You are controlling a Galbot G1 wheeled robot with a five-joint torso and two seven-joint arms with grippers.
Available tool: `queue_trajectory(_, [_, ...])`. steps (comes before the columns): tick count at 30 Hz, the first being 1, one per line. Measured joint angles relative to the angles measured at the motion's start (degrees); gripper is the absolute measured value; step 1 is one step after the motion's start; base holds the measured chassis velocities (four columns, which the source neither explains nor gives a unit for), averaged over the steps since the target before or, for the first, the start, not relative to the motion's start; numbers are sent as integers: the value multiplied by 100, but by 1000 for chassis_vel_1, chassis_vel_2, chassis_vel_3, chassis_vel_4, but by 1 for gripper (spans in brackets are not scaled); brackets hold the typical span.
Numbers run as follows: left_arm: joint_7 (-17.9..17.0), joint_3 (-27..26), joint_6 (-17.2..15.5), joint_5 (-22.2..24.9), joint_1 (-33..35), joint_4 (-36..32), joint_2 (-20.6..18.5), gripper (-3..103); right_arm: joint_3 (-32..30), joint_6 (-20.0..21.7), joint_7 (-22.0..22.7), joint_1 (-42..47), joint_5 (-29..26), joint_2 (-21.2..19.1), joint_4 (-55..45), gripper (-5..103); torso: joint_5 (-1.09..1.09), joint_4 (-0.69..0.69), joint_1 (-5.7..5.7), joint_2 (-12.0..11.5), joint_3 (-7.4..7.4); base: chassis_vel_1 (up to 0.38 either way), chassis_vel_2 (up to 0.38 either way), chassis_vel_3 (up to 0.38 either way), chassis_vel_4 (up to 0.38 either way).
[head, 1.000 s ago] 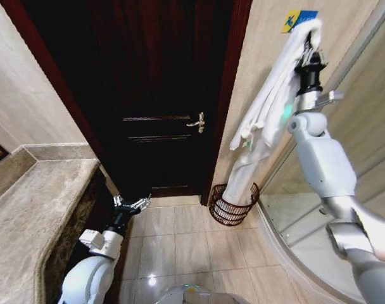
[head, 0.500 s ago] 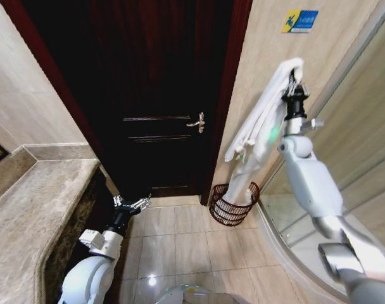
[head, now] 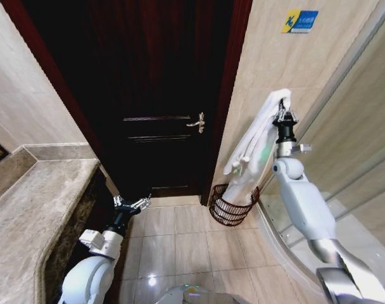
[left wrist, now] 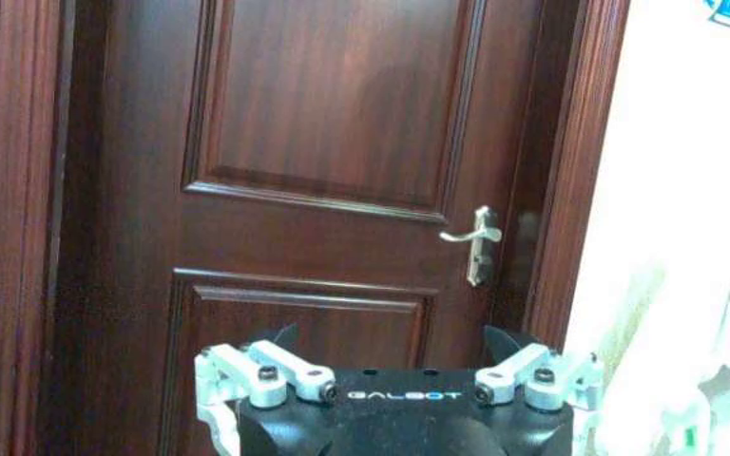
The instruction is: Discard the used towel into the hamper.
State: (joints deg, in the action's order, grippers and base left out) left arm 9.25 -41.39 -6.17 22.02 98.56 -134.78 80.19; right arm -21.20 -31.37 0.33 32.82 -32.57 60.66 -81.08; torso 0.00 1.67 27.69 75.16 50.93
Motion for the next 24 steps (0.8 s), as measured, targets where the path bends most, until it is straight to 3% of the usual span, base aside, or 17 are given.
queue_trajectory(5, [0,0,0,0,0,0,0,99,-118,-67,167,225,176,86,-71,4,0,1,0,0,0,0,0,0,0])
queue_trajectory(24, [0,0,0,0,0,0,0,99,-585,-112,139,1443,505,425,-509,4,0,0,0,0,1,0,0,0,0])
